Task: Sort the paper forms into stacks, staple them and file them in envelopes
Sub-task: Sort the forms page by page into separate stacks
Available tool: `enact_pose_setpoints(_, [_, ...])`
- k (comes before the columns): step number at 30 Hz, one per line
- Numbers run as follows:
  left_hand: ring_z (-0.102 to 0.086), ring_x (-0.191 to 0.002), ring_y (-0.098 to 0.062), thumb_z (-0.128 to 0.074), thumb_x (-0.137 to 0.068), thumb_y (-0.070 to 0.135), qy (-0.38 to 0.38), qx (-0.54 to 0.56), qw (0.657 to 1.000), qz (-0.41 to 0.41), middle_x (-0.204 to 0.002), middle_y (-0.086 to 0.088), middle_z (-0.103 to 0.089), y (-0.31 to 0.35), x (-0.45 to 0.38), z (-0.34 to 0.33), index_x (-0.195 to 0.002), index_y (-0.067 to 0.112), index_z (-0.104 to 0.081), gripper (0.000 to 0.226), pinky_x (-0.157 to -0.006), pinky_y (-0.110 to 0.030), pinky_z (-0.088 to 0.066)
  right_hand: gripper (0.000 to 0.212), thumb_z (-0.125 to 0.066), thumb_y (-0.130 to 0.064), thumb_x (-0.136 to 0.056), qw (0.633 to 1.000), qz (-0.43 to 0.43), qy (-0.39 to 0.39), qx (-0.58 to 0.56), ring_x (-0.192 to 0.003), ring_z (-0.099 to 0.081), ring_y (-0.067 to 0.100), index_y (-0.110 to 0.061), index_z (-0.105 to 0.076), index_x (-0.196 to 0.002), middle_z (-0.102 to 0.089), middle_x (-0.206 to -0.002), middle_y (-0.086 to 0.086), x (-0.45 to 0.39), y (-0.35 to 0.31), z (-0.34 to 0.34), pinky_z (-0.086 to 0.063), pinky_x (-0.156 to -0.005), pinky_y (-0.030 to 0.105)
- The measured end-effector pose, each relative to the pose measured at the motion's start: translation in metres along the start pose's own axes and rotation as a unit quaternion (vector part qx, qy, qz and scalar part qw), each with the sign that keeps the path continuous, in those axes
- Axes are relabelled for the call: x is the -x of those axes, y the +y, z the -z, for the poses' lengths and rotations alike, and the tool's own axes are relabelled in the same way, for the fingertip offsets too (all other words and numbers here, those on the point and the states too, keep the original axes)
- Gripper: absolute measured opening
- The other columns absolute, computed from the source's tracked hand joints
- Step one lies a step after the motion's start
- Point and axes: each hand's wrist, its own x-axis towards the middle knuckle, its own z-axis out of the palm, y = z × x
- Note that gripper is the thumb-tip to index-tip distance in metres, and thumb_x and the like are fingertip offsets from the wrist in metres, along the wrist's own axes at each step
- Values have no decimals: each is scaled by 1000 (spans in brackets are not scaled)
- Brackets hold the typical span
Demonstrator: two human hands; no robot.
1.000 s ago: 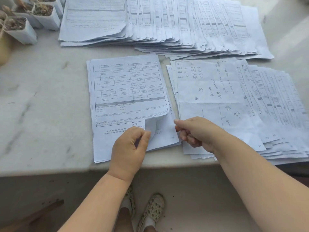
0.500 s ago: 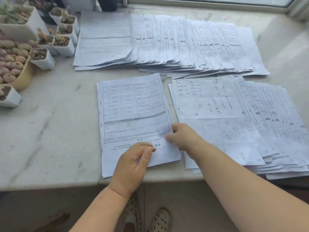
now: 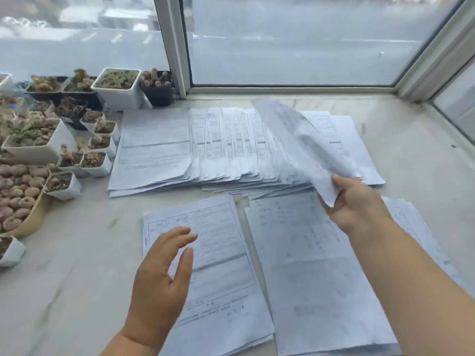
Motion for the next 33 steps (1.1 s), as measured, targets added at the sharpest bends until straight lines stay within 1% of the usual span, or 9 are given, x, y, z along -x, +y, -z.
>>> enact_pose_setpoints(3, [-51,-118,5,-47,-88,39,-40,11,999,15,-121,26,-57,-15,-33,-27,-107,37,-63,24,-98,-4,-33,26,-40,-3,-101,999,26,12,-45,-52,-68,6,-16,-57,-86,-70,-58,-6,-28,-30,-16,-52,-46,17])
enact_pose_setpoints(11, [-50,-116,8,-52,-90,31,-102,-1,995,-7,-118,24,-56,-31,-128,-90,-109,31,-63,22,-99,-4,-33,28,-40,-4,-100,990,83,-74,-85,-74,-72,6,-22,-59,-92,-75,-78,-9,-89,-56,-42,-54,-58,21])
enact_pose_setpoints(15, [-49,-116,7,-55,-88,23,-129,-3,992,3,-115,22,-57,-27,-159,-128,-108,27,-66,23,-99,-5,-32,25,-43,-4,-99,996,39,-67,-36,-64,-69,4,-19,-59,-87,-73,-71,-9,-123,-56,-41,-54,-58,18])
enact_pose_setpoints(18, [-49,-120,-5,-59,-90,23,-160,-49,986,8,-121,11,-57,-25,-173,-160,-113,19,-67,25,-103,-13,-31,21,-52,-1,-96,994,-21,26,104,-46,-63,2,-14,-56,-81,-68,-61,-4,-159,-41,-35,-52,-47,18])
enact_pose_setpoints(20, [-45,-125,-10,-64,-91,21,-178,-79,981,20,-128,7,-55,-22,-180,-181,-116,18,-66,26,-103,-15,-27,22,-52,3,-94,991,-27,41,122,-45,-62,3,-13,-51,-79,-64,-69,0,-179,-33,-29,-54,-48,21])
enact_pose_setpoints(25, [-34,-132,-16,-71,-81,41,-191,-140,970,50,-139,1,-46,-14,-183,-227,-123,22,-60,48,-115,-43,-26,24,-48,6,-94,996,-42,-22,78,-68,-71,11,-14,-60,-97,-73,-92,2,-211,-25,-26,-56,-55,24])
enact_pose_setpoints(28, [-25,-130,-10,-71,-75,50,-181,-180,965,52,-138,2,-42,-13,-180,-244,-122,22,-56,56,-118,-48,-18,20,-48,4,-96,995,-89,-44,7,-63,-71,14,-11,-60,-103,-73,-84,4,-223,-23,-26,-59,-59,28])
enact_pose_setpoints(30, [-23,-128,-8,-71,-73,50,-170,-186,966,59,-137,1,-41,-14,-180,-249,-119,20,-56,56,-116,-51,-22,14,-48,2,-96,989,-125,-69,-35,-55,-68,16,-6,-58,-103,-71,-72,6,-228,-24,-26,-61,-69,36])
enact_pose_setpoints(33, [-27,-129,-11,-69,-71,51,-160,-198,965,61,-137,-1,-43,-16,-180,-252,-116,19,-56,57,-112,-53,-28,15,-50,0,-96,980,-158,-108,-48,-55,-67,15,-3,-57,-109,-70,-72,6,-236,-24,-25,-59,-77,44])
